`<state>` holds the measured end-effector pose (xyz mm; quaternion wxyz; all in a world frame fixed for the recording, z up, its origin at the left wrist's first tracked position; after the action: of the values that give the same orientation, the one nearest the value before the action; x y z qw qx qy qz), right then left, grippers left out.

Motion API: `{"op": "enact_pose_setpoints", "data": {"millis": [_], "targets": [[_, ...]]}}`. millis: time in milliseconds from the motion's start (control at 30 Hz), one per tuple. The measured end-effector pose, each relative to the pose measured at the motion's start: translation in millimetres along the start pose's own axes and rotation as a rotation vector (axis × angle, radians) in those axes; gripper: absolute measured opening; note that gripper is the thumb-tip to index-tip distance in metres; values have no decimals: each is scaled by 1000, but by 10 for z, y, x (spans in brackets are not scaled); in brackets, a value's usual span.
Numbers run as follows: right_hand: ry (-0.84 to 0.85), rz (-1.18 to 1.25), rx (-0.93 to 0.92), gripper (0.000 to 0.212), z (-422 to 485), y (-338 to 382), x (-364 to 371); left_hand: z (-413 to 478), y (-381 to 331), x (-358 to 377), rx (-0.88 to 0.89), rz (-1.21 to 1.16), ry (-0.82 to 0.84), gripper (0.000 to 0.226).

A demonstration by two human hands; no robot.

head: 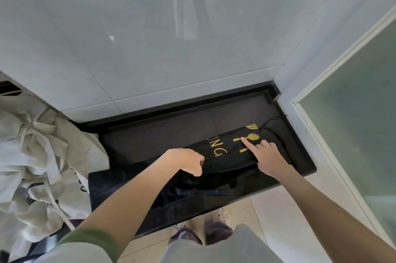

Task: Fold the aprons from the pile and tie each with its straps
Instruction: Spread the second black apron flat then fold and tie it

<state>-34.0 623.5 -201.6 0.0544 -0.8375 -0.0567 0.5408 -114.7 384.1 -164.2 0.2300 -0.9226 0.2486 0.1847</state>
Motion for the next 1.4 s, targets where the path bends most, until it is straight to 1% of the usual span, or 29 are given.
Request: {"op": "enact_pose_setpoints", "data": {"millis": [33, 67, 100, 133, 167, 200, 233, 267, 300, 333, 367, 433, 467, 533, 633, 700, 800, 867, 933, 967, 1000, 1033, 1067, 1133, 1200, 1267, 1300, 1333, 1400], "targets": [[39, 16, -23, 83, -26, 7, 55, 37, -6, 45, -5, -29, 47, 38], [80, 37, -44, 82, -39, 18, 103, 76, 0, 89, -15, -69, 77, 50], [121, 66, -54, 81, -54, 27, 150, 113, -2, 131, -17, -98, 65, 60], [141, 106, -50, 79, -59, 24, 176, 151, 4, 144, -4, -89, -23, 64], [140, 152, -38, 76, -68, 19, 180, 189, 15, 135, 18, -39, -189, 61], [112, 190, -29, 69, -71, 16, 164, 199, 29, 114, 36, 33, -389, 54], [72, 201, -27, 61, -73, 10, 145, 200, 31, 123, 47, 88, -552, 50], [-2, 188, -38, 51, -60, 11, 112, 220, 37, 157, 51, 118, -635, 53], [-90, 174, -57, 41, -48, 26, 79, 276, 51, 222, 51, 127, -632, 60], [-171, 189, -79, 35, -31, 61, 53, 335, 61, 296, 49, 137, -578, 66], [-198, 222, -96, 35, -22, 121, 31, 399, 71, 381, 44, 153, -508, 71], [-94, 273, -110, 51, 37, 279, 120, 520, 124, 520, 19, 188, -408, 73], [-30, 247, -111, 59, 46, 353, 203, 553, 153, 558, 11, 199, -410, 71], [22, 181, -95, 68, 79, 439, 401, 608, 200, 596, -1, 198, -450, 67], [1, 186, -54, 81, 138, 417, 541, 667, 226, 597, 3, 202, -508, 64], [6, 185, -39, 83, 195, 369, 551, 704, 246, 517, 0, 211, -550, 65], [-13, 183, -9, 70, 292, 331, 475, 772, 275, 349, -4, 210, -574, 70], [-37, 220, 21, 66, 354, 309, 408, 801, 302, 248, -35, 188, -594, 74], [-98, 255, 59, 61, 389, 251, 361, 799, 328, 155, -132, 78, -655, 79], [-103, 268, 92, 57, 398, 187, 349, 805, 321, 97, -194, 7, -691, 80], [-86, 286, 122, 58, 401, 111, 369, 822, 281, 47, -238, -40, -719, 78], [-72, 308, 134, 63, 399, 43, 396, 849, 207, 1, -246, -54, -743, 75], [-67, 334, 135, 66, 392, -16, 428, 889, 108, -37, -217, -47, -761, 72], [-79, 426, 178, 59, 373, -138, 452, 1006, -81, -44, -127, -17, -759, 67], [-183, 517, 306, 55, 333, -273, 409, 1103, -164, 16, -88, 48, -723, 67], [-279, 564, 548, 52, 256, -460, 351, 1180, -162, 67, -98, 98, -711, 69], [-294, 616, 648, 46, 220, -557, 352, 1193, -170, 62, -106, 98, -722, 71], [-300, 694, 694, 39, 209, -612, 355, 1186, -154, 59, -108, 81, -743, 73], [-269, 870, 703, 27, 213, -718, 367, 1213, -156, 48, -85, 67, -772, 73]]}}
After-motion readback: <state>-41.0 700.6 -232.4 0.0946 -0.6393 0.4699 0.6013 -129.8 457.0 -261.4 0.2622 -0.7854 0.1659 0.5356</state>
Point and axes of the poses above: each hand's wrist, its own z-axis towards the middle knuckle, its own x-axis out of the palm, y = z × x, the point moved 4 cm from there along z, towards the middle knuckle, and after that the axes turned 3 degrees about -z, right-handed, at the moved point
